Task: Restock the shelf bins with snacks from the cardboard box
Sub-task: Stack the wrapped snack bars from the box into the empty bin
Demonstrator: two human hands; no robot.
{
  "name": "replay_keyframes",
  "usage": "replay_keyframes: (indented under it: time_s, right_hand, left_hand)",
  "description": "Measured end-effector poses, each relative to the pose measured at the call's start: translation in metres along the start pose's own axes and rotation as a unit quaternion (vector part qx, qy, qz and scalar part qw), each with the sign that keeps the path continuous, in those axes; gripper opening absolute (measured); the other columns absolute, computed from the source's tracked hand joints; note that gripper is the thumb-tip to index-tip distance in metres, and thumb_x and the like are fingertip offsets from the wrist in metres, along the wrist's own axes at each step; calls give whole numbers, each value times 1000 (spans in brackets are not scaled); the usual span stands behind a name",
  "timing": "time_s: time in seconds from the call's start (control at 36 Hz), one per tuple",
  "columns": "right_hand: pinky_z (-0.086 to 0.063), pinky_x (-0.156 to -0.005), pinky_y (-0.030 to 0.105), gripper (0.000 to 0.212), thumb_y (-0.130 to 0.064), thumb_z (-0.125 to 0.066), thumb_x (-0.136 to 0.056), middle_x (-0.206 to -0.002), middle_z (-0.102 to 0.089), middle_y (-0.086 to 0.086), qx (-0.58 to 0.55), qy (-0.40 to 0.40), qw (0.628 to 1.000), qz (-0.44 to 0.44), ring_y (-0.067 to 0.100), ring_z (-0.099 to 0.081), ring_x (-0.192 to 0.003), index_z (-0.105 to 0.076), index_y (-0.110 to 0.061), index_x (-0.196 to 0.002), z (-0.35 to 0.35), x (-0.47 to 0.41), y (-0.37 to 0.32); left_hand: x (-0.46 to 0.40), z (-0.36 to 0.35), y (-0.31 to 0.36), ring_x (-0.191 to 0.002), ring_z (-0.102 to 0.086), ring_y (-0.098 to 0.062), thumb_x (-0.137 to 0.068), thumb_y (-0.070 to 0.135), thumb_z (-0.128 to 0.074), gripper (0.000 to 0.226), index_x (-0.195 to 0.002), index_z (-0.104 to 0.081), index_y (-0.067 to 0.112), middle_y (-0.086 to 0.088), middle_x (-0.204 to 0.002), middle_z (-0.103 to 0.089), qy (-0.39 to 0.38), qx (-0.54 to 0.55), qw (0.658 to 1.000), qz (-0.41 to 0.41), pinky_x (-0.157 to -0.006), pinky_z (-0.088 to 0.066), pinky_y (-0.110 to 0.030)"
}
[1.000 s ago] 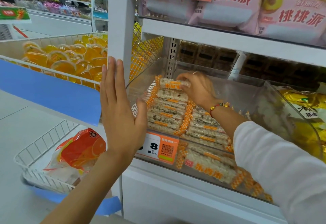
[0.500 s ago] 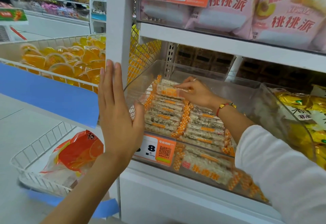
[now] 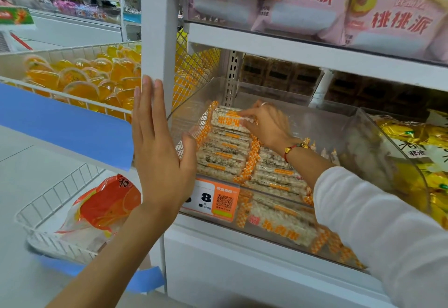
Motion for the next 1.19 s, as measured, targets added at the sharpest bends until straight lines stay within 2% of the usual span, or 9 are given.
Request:
replay_keyframes:
  time_s: [0.06, 0.11, 0.19, 0.31, 0.83, 1.0, 1.08, 1.14, 1.19]
  right_hand:
    - [-49, -74, 34, 46, -39, -64, -90, -108, -64, 3, -23, 12, 999, -38, 25, -60, -100, -55, -29, -133, 1, 0, 0]
    - [-51, -79, 34, 42, -39, -65, -89, -111, -64, 7, -53, 3, 996, -67, 27, -60, -101, -60, -26, -128, -1, -1, 0]
    - [-46, -79, 33, 30, -34, -63, -92, -122, -59, 12, -51, -28, 997, -47, 29, -56, -111, -67, -25, -120, -2, -2, -2]
    - [-39, -75, 26, 34, -28, -57, -95, -113, -54, 1, -37, -49, 998, -14, 22, -52, -107, -61, -21, -128, -1, 2, 1]
    - [-47, -84, 35, 39, -35, -62, -90, -127, -53, 4, -48, -6, 998, -28, 23, -48, -119, -59, -25, -128, 13, 6, 3]
    - [-46, -87, 37, 46, -31, -58, -93, -134, -49, 7, 18, -93, 995, 7, 26, -46, -122, -49, -24, -137, 31, 15, -9]
    - [-44, -77, 31, 40, -33, -57, -94, -132, -49, 2, -2, -146, 989, 27, 22, -52, -114, -53, -27, -133, 58, 39, -20]
    - [-49, -82, 35, 31, -30, -58, -94, -123, -59, -1, -25, -154, 986, 52, 19, -57, -109, -61, -26, -124, 81, 63, -30]
    - [-51, -86, 38, 24, -28, -58, -94, -114, -67, -5, -56, -142, 987, 56, 14, -60, -103, -68, -25, -116, 106, 91, -39]
  left_hand:
    - [0, 0, 0, -148, -12, -26, -84, 11, -44, 71, -150, -20, 1, -12, -159, -14, 0, 2, 1000, 0, -115, -23, -52]
    - [0, 0, 0, -148, -11, -26, -84, 9, -45, 71, -150, -20, 0, -12, -159, -14, 0, 4, 1000, 0, -115, -22, -52]
    - [0, 0, 0, -148, -10, -26, -84, 10, -45, 71, -150, -20, 0, -12, -159, -14, -1, 4, 1000, -1, -116, -21, -52]
    - [-1, 0, -1, -148, -9, -25, -85, 12, -43, 70, -150, -19, 1, -11, -159, -13, -3, 1, 1000, -1, -118, -18, -50]
    - [-1, 1, -2, -148, -9, -24, -85, 15, -42, 70, -151, -19, 2, -11, -159, -14, -7, -11, 1000, 0, -120, -15, -43]
    - [-1, 8, 1, -149, -4, -18, -88, 23, -42, 71, -152, -17, 8, -5, -161, -11, -35, -47, 998, 9, -120, -11, -43]
    - [-1, 19, 10, -146, -14, -25, -87, 13, -51, 63, -147, -32, 7, -10, -157, -22, -29, -88, 996, -16, -119, -13, -44]
    - [1, 24, 26, -140, -26, -27, -85, 8, -54, 55, -139, -44, 9, -10, -151, -34, -28, -92, 995, -42, -115, -21, -47]
    - [6, 29, 49, -131, -37, -26, -83, 7, -55, 49, -132, -51, 11, -7, -143, -44, -50, -78, 993, -74, -110, -29, -41]
Point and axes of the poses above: each hand's wrist, its own x-axis away from the middle knuckle, its own z-axis out of the back of the hand, y = z × x, the point moved 2 cm from there along -x, towards the middle knuckle
